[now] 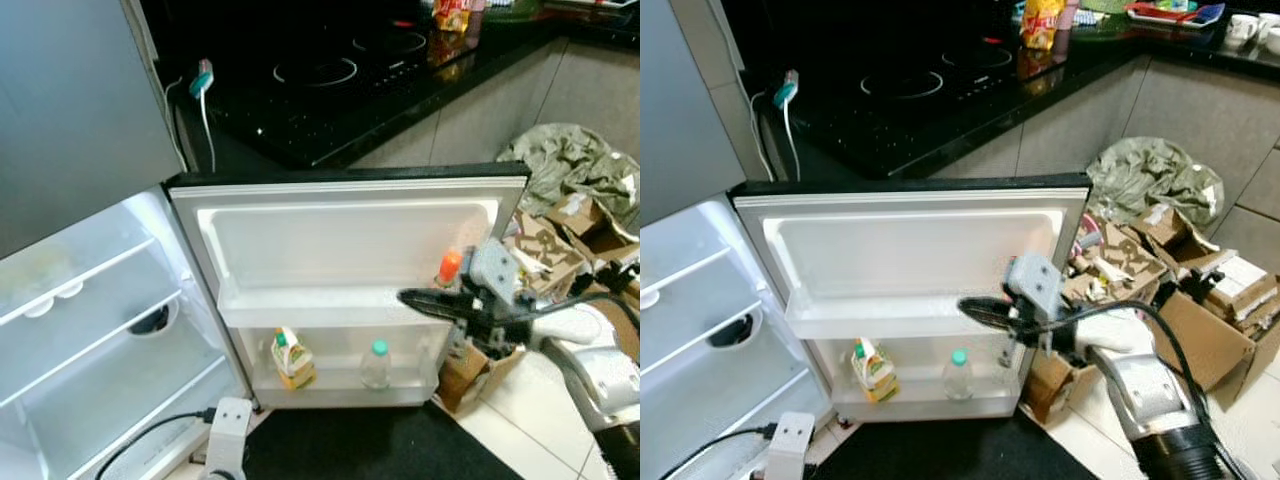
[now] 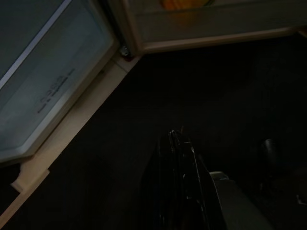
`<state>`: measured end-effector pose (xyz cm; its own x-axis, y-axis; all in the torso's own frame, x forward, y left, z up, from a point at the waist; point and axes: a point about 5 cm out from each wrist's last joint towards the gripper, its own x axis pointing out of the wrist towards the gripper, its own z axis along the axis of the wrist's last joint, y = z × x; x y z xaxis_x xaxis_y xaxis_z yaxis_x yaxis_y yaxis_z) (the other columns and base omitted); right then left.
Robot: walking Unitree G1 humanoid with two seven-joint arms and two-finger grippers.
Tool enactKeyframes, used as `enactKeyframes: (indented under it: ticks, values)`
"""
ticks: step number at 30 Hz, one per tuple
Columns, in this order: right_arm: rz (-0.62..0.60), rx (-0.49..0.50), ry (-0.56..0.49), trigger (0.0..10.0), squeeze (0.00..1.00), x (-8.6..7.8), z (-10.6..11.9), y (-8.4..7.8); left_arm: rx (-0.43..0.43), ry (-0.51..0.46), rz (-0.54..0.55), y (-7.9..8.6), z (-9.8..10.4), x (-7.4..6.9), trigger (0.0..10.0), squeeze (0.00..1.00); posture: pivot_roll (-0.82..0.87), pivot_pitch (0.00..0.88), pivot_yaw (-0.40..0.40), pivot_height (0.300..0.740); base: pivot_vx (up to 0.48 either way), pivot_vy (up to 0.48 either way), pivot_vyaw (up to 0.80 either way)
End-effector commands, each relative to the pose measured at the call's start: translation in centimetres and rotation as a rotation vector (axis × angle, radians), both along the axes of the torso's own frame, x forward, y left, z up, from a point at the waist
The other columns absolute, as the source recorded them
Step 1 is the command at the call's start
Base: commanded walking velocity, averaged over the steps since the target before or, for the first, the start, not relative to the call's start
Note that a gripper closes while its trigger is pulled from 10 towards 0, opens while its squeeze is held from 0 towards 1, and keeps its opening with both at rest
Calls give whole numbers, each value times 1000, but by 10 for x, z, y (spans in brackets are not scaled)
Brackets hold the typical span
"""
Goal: Restocking fridge
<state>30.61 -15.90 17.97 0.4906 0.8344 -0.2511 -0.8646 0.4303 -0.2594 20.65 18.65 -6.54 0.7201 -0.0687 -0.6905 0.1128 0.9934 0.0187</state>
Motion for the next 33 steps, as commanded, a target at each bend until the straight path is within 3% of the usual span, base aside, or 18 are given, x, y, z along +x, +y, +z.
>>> enactKeyframes:
  ticks: [1, 9, 10, 11, 13, 21, 25, 27, 29, 31, 33]
  values:
    - [-15, -31, 22, 10000, 0, 2, -8, 1, 20, 38, 1, 6, -5, -8, 10000, 0, -108, 93, 38, 726, 0, 0, 0]
    - [-89, -209, -11, 10000, 0, 16, -27, 3, 25, 46, 5, 9, -6, -12, 10000, 0, -108, 93, 38, 726, 0, 0, 0]
    - [-138, -294, -32, 10000, 0, 25, -40, 2, 30, 51, 1, 10, -6, -12, 10000, 0, -95, 84, 39, 726, 0, 0, 0]
    - [-138, -294, -32, 10000, 0, 25, -40, 2, 30, 51, 1, 10, -6, -12, 10000, 0, -95, 84, 39, 726, 0, 0, 0]
    - [-184, -391, -71, 10000, 0, 33, -50, 0, 37, 55, -8, 11, -7, -13, 10000, 0, -95, 84, 39, 726, 0, 0, 0]
    - [-207, -533, -149, 10000, 0, 41, -61, 0, 52, 61, -34, 14, -7, -15, 10000, 0, -90, 83, 38, 726, 0, 0, 0]
    - [-136, -607, -168, 10000, 0, 40, -71, 7, 58, 61, -70, 12, -8, -17, 10000, 0, -88, 83, 36, 726, 0, 0, 0]
    - [-117, -604, -161, 10000, 0, 40, -73, 9, 61, 66, -71, 11, -9, -18, 10000, 0, -88, 83, 36, 726, 0, 0, 0]
    - [-9, -606, -93, 10000, 0, 32, -81, 14, 61, 70, -72, 11, -10, -19, 10000, 0, -87, 82, 37, 726, 0, 0, 0]
    - [-9, -606, -93, 10000, 0, 32, -81, 14, 61, 70, -72, 11, -10, -19, 10000, 0, -87, 82, 37, 726, 0, 0, 0]
    - [180, -606, 7, 10000, 0, 13, -91, 20, 60, 79, -73, 10, -11, -21, 10000, 0, -87, 82, 38, 726, 0, 0, 0]
